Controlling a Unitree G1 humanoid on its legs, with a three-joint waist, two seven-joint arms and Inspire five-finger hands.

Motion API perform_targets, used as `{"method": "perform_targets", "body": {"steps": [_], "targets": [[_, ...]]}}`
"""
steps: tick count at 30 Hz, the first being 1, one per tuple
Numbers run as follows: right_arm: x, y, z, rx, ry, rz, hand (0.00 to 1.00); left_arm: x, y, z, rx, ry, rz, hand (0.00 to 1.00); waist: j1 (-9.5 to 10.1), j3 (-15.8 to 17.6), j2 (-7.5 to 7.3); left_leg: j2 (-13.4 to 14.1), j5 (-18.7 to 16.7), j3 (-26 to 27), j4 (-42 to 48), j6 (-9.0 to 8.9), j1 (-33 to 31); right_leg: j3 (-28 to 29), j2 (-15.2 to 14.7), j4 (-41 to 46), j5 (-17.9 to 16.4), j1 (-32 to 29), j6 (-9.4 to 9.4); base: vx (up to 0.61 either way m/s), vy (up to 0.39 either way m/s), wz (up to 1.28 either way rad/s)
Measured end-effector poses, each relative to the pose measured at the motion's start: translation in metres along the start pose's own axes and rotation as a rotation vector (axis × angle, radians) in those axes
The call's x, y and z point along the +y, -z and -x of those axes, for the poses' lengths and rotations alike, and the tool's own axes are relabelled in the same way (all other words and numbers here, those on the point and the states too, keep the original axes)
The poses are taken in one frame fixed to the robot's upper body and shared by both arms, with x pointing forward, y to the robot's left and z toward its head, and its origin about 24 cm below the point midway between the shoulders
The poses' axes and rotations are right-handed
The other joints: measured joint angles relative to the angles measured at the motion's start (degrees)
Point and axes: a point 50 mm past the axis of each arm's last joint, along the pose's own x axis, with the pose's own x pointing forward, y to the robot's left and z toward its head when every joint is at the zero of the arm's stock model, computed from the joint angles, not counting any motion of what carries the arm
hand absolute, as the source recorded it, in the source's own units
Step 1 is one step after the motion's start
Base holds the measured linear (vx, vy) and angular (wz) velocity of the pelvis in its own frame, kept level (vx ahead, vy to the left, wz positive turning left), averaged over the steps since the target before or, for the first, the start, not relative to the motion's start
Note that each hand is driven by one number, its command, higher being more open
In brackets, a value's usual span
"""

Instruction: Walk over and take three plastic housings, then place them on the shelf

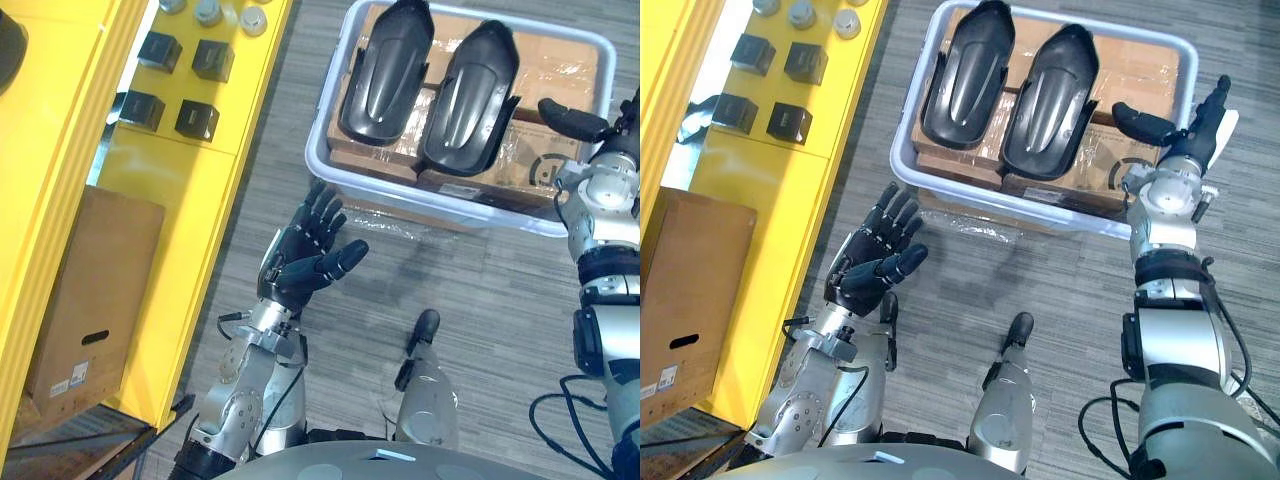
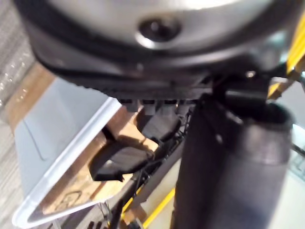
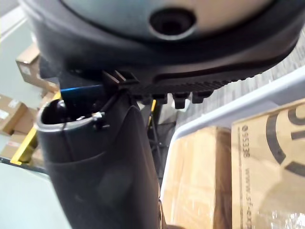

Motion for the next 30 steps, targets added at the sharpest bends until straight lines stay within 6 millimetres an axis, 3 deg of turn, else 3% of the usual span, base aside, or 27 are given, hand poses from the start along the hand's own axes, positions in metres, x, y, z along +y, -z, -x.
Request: {"method": "perform_targets", "body": {"steps": [4,8,11,14,18,19,24,30], "targets": [[-0.008,-0.032,-0.014,-0.037,-0.011,0.052,1.00,0.003,0.007,0.001,0.013,-0.026,0.012,1.00,1.48,1.4,1.27,-0.1,0.0,-1.1,1.2,0.01,-2.3,-0.9,0.0,0.3,0.0,-1.2,0.00,-0.05,-0.010,0.09],[-0.001,-0.048,-0.018,-0.041,-0.047,0.085,1.00,0.006,0.009,0.000,0.004,-0.056,0.014,1.00,1.75,2.0,2.07,-0.2,0.3,-1.8,1.3,0.08,-2.7,-1.4,0.0,0.9,0.0,-1.3,0.01,0.00,-0.012,0.08],[-0.004,-0.046,-0.021,0.031,-0.035,0.114,1.00,0.005,0.007,-0.004,-0.006,-0.055,0.010,1.00,2.30,2.4,2.54,-0.2,0.5,-2.2,1.3,0.04,-3.3,-2.0,0.0,1.2,0.0,-1.7,0.01,0.00,-0.019,0.06],[-0.013,-0.020,-0.020,0.189,-0.025,0.176,1.00,0.004,0.005,-0.007,-0.017,-0.056,0.015,1.00,3.11,2.6,2.91,-0.2,0.7,-2.7,1.2,0.02,-3.5,-2.4,-0.1,2.1,-0.1,-1.9,-0.07,0.00,-0.015,0.06],[-0.021,-0.019,-0.021,0.230,-0.047,0.221,1.00,0.005,0.003,-0.008,-0.026,-0.062,0.011,1.00,3.16,2.6,2.90,-0.1,0.9,-3.3,1.2,0.02,-3.4,-2.8,-0.1,3.4,-0.4,-1.9,-0.42,0.00,-0.010,0.09],[-0.022,-0.017,-0.021,0.248,-0.056,0.227,0.00,0.006,0.002,-0.008,-0.025,-0.066,0.011,1.00,3.16,2.6,2.90,-0.1,0.9,-3.5,1.2,0.05,-3.3,-2.9,-0.1,3.9,-0.4,-2.0,-0.46,-0.02,-0.006,0.05],[-0.027,-0.016,-0.021,0.270,-0.062,0.324,0.00,0.008,0.000,-0.007,-0.028,-0.074,0.003,1.00,3.14,2.8,2.58,0.1,1.7,-3.4,0.5,-0.09,-2.8,-2.9,0.0,4.5,-1.0,-1.9,-1.36,-0.03,-0.020,0.00],[-0.033,-0.015,-0.022,0.313,-0.065,0.431,0.00,0.011,0.000,-0.005,-0.015,-0.078,0.006,1.00,3.18,2.8,1.77,1.6,5.8,-2.9,-6.8,-1.00,0.9,-2.8,1.4,4.7,-3.1,-1.8,-3.52,-0.04,-0.082,-0.03]]}}
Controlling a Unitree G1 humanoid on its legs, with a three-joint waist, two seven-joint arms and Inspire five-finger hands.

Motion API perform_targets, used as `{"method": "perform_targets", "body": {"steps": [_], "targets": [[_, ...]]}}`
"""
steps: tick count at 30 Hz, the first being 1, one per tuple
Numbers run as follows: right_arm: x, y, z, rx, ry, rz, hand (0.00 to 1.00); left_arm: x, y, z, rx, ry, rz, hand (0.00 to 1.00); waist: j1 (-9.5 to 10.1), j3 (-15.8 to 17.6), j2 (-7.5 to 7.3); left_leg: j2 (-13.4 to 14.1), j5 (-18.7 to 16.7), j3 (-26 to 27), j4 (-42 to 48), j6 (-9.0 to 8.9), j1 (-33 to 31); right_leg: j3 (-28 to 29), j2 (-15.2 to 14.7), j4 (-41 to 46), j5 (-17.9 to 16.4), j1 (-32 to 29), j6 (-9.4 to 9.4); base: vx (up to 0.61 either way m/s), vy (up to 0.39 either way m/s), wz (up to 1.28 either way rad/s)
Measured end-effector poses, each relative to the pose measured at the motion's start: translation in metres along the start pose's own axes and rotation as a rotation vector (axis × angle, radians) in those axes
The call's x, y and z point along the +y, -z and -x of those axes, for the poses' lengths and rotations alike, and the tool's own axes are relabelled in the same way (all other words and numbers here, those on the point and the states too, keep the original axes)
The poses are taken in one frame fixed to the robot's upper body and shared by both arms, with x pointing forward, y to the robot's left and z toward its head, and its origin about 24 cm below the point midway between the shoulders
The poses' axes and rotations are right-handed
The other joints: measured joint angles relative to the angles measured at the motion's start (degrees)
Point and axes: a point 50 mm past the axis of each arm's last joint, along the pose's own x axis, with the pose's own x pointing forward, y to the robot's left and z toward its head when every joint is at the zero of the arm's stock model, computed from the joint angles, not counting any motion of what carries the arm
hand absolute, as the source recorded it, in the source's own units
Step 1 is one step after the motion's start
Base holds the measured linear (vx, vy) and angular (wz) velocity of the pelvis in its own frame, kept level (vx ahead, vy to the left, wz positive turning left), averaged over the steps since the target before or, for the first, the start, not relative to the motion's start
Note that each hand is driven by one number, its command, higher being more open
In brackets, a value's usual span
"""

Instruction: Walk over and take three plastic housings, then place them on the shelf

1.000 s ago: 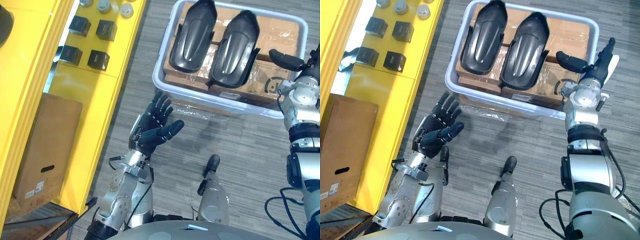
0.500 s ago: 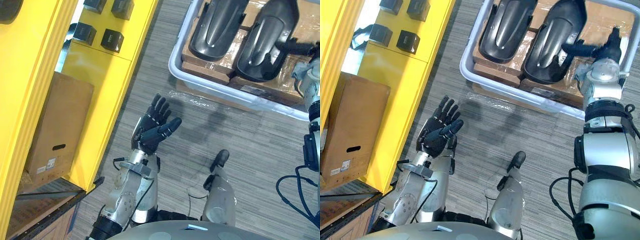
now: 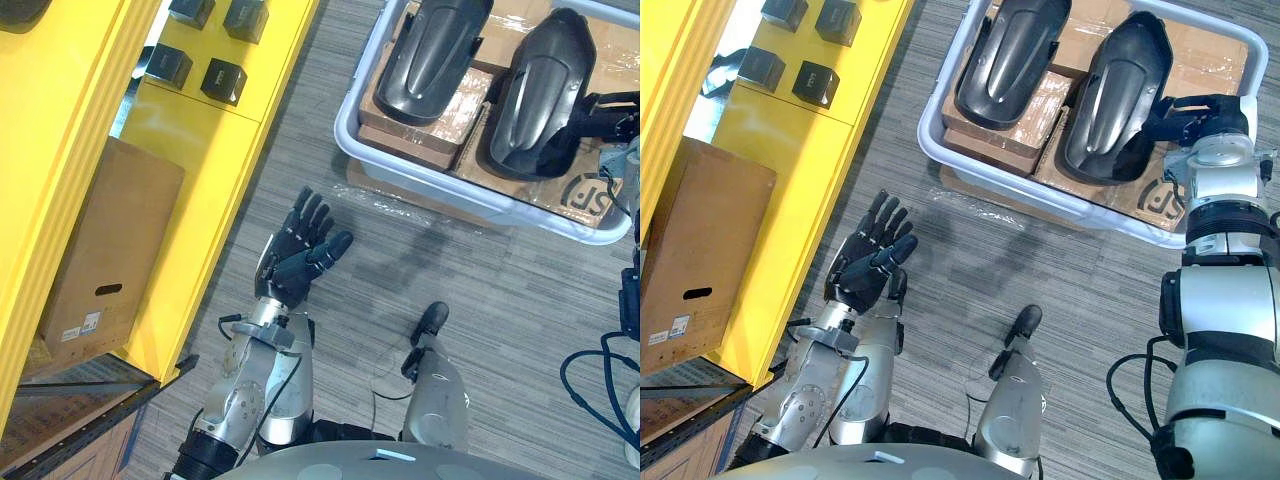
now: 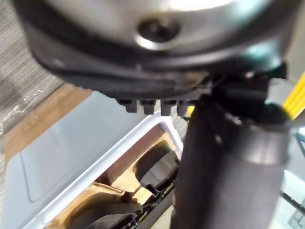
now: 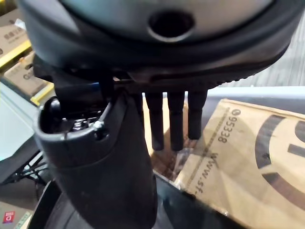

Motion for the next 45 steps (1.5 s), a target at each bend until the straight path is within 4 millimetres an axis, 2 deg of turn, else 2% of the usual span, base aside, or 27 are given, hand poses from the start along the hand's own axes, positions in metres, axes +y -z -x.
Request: {"method": "perform_targets", "body": {"steps": [2,4,5,9,13,15,17,22,26,29,33,36,39,41,45], "targets": [[0.001,0.002,0.000,0.038,0.000,-0.021,0.00,0.000,0.001,0.001,0.008,0.003,-0.001,1.00,-0.03,0.0,-0.02,0.4,1.3,0.0,-1.7,-0.07,0.7,0.0,0.4,0.0,-0.2,0.0,0.17,-0.03,-0.085,0.01],[0.012,0.025,0.000,0.159,-0.018,0.014,0.00,-0.002,0.003,0.001,0.017,0.003,0.001,1.00,0.02,0.0,-0.14,0.8,2.6,0.0,-4.1,-0.18,1.9,0.0,0.8,0.0,-0.2,0.1,0.18,-0.02,-0.070,0.01],[0.014,0.031,0.000,0.179,-0.012,-0.040,0.00,-0.001,0.003,0.001,0.018,-0.001,0.000,1.00,-0.38,-0.1,-0.36,0.8,3.4,0.1,-5.4,-0.33,2.6,0.0,0.8,0.1,-0.1,0.2,0.20,-0.02,-0.041,-0.02],[0.014,0.033,0.001,0.188,0.036,-0.050,0.00,-0.002,-0.001,0.003,0.010,0.002,-0.005,1.00,-0.36,-0.2,-0.52,1.0,4.7,0.7,-7.6,-0.26,4.7,0.2,0.8,0.1,-0.3,0.9,0.44,-0.04,-0.034,-0.03],[0.010,0.043,0.002,0.201,0.157,-0.041,0.00,-0.010,-0.010,0.004,-0.031,0.034,0.001,1.00,-0.37,-0.1,-0.70,1.1,6.9,1.3,-11.5,-0.27,6.8,0.6,0.9,0.0,-0.2,1.1,1.02,-0.04,-0.023,-0.02],[0.009,0.040,0.003,0.172,0.209,-0.038,0.00,-0.008,-0.013,0.004,-0.042,0.025,-0.001,1.00,-0.45,-0.1,-1.13,1.1,7.1,2.1,-11.5,-0.22,7.4,1.5,0.9,0.0,-0.1,1.1,1.30,-0.01,-0.018,-0.15],[0.005,0.031,0.004,0.107,0.278,-0.056,0.00,-0.006,-0.014,0.007,-0.050,0.010,0.003,1.00,-1.79,-0.1,-1.39,1.1,7.1,2.4,-11.5,-0.21,8.4,1.6,0.9,0.0,-0.1,2.1,1.44,0.00,-0.024,-0.04],[-0.002,0.012,0.010,-0.091,0.387,-0.078,0.00,-0.010,-0.020,0.008,-0.066,0.036,-0.006,1.00,-3.45,-0.8,-2.87,1.1,6.7,2.6,-11.6,0.41,10.0,1.6,0.9,-1.0,-0.3,4.0,2.14,0.00,0.000,0.00],[-0.002,0.013,0.018,-0.226,0.404,-0.075,0.00,-0.012,-0.020,0.006,-0.055,0.057,-0.008,1.00,-3.74,-4.9,-4.19,0.8,6.1,3.1,-11.6,0.44,10.1,1.6,0.9,-3.4,0.5,5.0,2.93,0.02,-0.006,-0.01],[0.005,0.008,0.024,-0.303,0.393,-0.054,0.00,-0.015,-0.022,0.004,-0.047,0.078,-0.009,1.00,-3.96,-5.8,-4.39,0.8,5.9,3.4,-11.6,0.18,12.0,1.5,1.0,-4.3,0.7,7.3,3.15,0.07,-0.018,0.00],[0.034,0.013,0.035,-0.369,0.319,-0.052,0.00,-0.019,-0.017,-0.002,0.011,0.111,-0.016,1.00,-4.46,-9.7,-5.13,0.9,5.1,4.1,-11.6,-0.43,13.6,1.5,1.4,-6.5,1.1,9.6,3.40,0.06,-0.021,-0.05],[0.063,0.020,0.047,-0.394,0.227,-0.063,0.00,-0.029,-0.016,-0.018,0.051,0.170,-0.034,1.00,-4.95,-13.0,-6.16,1.6,4.5,4.7,-11.6,-0.78,14.6,1.7,2.2,-8.2,1.5,10.9,3.24,0.04,-0.030,-0.10],[0.085,0.023,0.056,-0.417,0.163,-0.051,0.00,-0.037,-0.010,-0.039,0.094,0.195,-0.068,1.00,-5.34,-14.5,-6.92,1.9,4.0,5.9,-11.7,-1.08,16.0,2.5,2.5,-9.1,1.9,11.9,3.12,0.02,-0.018,-0.19],[0.106,0.026,0.065,-0.430,0.098,-0.061,0.00,-0.039,-0.001,-0.054,0.146,0.160,-0.073,1.00,-6.49,-15.7,-7.71,2.3,3.8,6.7,-11.7,-1.27,16.7,3.3,2.9,-9.1,2.0,11.9,3.10,0.00,-0.017,-0.19],[0.131,0.028,0.085,-0.476,0.024,-0.092,0.00,-0.041,0.013,-0.069,0.194,0.071,-0.127,1.00,-8.10,-16.5,-8.75,2.4,3.6,7.7,-11.7,-1.37,17.1,4.4,3.1,-10.1,2.6,11.9,2.98,-0.01,-0.008,-0.16]]}}
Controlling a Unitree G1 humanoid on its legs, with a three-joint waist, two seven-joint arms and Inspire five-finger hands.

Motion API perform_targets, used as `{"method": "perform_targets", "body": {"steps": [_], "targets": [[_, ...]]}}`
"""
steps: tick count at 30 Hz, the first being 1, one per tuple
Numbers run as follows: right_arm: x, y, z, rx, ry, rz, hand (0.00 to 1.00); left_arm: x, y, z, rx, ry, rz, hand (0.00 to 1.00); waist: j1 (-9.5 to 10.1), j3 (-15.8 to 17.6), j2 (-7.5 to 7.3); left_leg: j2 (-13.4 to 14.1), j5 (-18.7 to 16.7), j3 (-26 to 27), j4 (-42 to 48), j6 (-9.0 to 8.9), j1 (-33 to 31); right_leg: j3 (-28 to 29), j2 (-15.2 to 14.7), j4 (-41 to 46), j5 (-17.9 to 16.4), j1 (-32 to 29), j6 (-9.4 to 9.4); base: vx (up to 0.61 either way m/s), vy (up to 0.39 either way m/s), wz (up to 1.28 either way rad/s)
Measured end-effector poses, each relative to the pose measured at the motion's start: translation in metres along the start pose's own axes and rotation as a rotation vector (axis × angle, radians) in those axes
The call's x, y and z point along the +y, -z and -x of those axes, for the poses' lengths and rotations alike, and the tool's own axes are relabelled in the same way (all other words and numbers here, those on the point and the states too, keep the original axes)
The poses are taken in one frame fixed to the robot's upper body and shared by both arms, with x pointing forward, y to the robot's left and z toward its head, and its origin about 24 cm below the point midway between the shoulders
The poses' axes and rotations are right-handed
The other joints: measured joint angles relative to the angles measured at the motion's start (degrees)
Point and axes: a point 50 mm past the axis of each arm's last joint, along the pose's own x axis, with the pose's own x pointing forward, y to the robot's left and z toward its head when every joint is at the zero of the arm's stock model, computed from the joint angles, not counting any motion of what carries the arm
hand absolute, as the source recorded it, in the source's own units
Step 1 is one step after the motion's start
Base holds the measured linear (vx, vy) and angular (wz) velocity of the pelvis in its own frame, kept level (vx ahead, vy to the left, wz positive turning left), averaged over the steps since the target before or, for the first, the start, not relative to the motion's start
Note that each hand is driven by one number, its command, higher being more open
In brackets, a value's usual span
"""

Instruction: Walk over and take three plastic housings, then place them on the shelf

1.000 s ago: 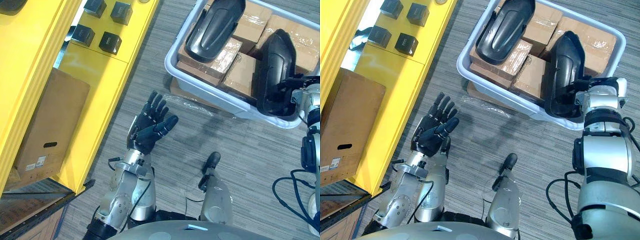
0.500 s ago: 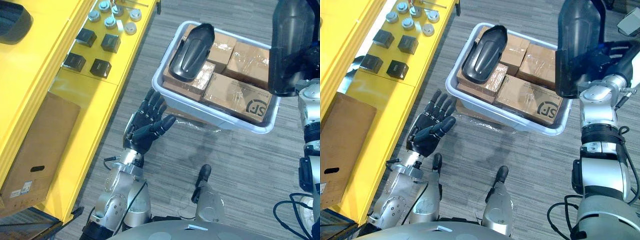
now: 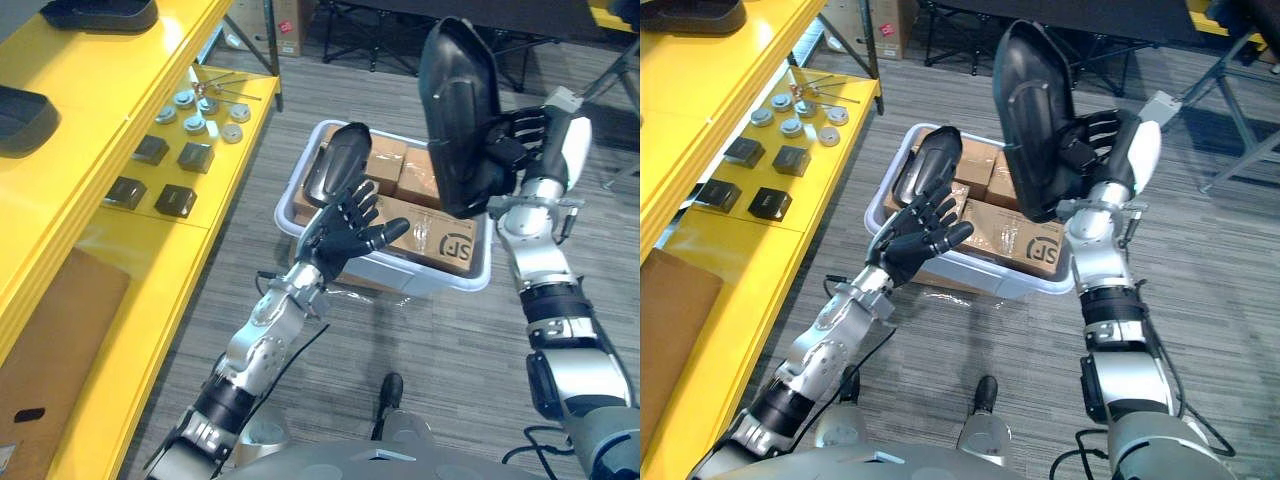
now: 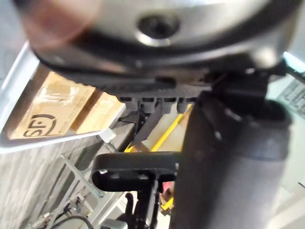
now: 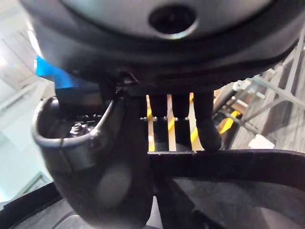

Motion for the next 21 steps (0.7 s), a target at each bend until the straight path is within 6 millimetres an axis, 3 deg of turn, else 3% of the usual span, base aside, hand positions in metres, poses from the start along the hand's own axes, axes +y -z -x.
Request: {"method": "perform_targets", "body": {"steps": [4,12,20,21], "targets": [[0.022,0.001,0.024,-0.011,-0.083,-0.041,0.00,-0.002,0.006,-0.011,0.018,-0.104,-0.027,1.00,-0.39,-0.7,-0.37,0.0,-0.4,1.1,0.0,-0.05,0.9,1.1,0.1,-0.1,0.2,0.0,0.03,0.00,-0.008,-0.14],[0.072,-0.008,0.062,-0.012,-0.312,-0.096,0.00,-0.008,-0.009,-0.026,-0.060,-0.164,-0.031,1.00,-0.07,-1.9,-1.75,0.0,-0.5,1.5,0.1,-0.04,1.3,1.5,0.1,-0.1,0.5,0.0,-0.04,0.00,-0.001,0.00],[0.090,-0.010,0.080,-0.025,-0.441,-0.131,0.00,-0.003,-0.008,-0.026,-0.076,-0.220,0.032,1.00,0.09,-2.3,-2.44,-0.2,-0.6,1.2,0.1,-0.02,2.0,1.2,-0.1,-0.2,0.4,1.0,0.01,0.00,0.000,0.01],[0.091,-0.010,0.081,-0.029,-0.450,-0.131,0.00,-0.003,-0.007,-0.026,-0.073,-0.222,0.034,0.00,0.07,-2.3,-2.45,-0.2,-0.6,1.2,0.1,-0.02,2.0,1.2,-0.1,-0.2,0.4,1.0,0.00,0.00,0.000,0.00]]}}
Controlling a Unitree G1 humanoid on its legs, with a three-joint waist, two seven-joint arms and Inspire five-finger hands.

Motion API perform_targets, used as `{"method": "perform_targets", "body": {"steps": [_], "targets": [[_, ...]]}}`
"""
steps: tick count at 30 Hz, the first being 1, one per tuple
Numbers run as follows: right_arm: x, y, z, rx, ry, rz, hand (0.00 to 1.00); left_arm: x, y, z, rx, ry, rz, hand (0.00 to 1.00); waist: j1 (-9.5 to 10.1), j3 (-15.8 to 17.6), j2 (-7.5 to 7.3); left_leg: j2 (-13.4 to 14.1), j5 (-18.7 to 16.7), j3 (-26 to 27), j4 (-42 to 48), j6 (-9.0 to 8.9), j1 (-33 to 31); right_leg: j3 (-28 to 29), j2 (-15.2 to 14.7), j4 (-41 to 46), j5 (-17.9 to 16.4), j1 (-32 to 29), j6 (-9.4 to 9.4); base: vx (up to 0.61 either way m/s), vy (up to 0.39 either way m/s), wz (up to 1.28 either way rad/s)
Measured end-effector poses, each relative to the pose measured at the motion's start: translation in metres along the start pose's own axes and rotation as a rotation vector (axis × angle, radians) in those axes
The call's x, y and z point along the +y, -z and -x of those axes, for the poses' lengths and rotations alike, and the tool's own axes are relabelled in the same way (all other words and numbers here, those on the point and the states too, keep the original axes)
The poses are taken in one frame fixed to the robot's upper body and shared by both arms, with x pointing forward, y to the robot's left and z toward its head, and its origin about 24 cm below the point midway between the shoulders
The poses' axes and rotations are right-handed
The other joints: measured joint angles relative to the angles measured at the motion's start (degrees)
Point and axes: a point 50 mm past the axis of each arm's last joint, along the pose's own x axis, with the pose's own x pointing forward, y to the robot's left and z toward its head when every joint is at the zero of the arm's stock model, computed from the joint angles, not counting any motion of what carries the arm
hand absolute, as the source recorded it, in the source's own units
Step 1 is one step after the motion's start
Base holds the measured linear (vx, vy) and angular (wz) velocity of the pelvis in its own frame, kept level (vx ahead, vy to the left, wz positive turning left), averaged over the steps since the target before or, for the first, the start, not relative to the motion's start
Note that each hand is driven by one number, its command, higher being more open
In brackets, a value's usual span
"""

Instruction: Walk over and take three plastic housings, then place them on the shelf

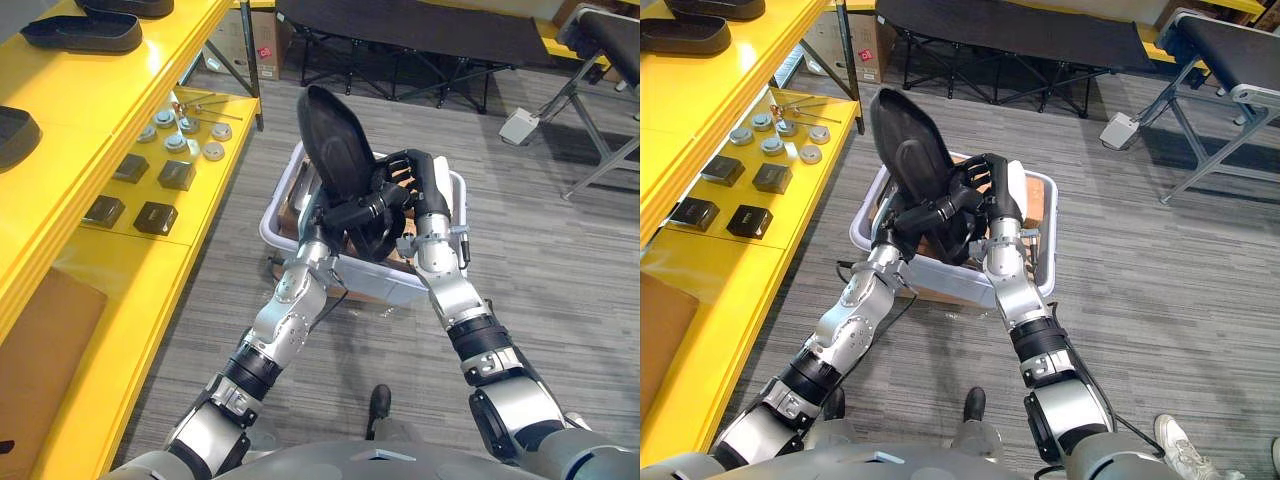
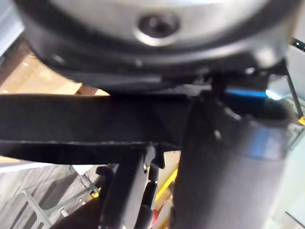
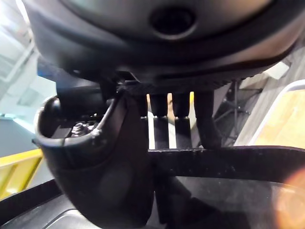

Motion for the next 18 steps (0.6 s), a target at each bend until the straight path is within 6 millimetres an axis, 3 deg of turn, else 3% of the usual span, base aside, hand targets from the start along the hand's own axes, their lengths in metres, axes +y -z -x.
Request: {"method": "perform_targets", "body": {"steps": [6,9,12,18], "targets": [[0.007,0.007,0.008,0.023,-0.035,-0.037,0.00,0.001,0.003,0.000,0.015,-0.030,0.015,0.00,0.12,-0.4,0.02,0.0,0.0,-0.1,0.0,0.00,0.0,-0.1,0.0,0.0,0.0,0.1,0.00,0.00,0.000,0.00],[0.006,0.012,0.015,0.036,-0.033,-0.072,0.00,0.013,0.006,0.000,0.020,-0.123,0.019,0.00,-0.04,-1.3,0.05,0.0,-0.1,-0.1,0.0,-0.04,0.0,-0.1,0.0,0.0,0.0,0.1,-0.01,0.00,0.000,0.00],[0.007,0.006,0.026,-0.024,-0.038,-0.102,0.00,0.028,0.002,-0.001,-0.005,-0.213,0.035,0.00,-0.11,-1.4,0.10,0.0,-0.1,0.0,0.0,-0.03,0.1,-0.1,0.0,0.0,0.0,0.1,-0.01,0.00,0.000,0.00],[0.014,-0.002,0.033,-0.080,-0.065,-0.121,0.00,0.035,-0.001,0.000,-0.029,-0.251,0.001,0.00,0.14,-1.8,0.23,0.0,-0.6,0.0,0.0,0.06,1.0,-0.1,0.0,-0.1,-0.1,1.0,-0.08,0.00,0.000,0.00]]}}
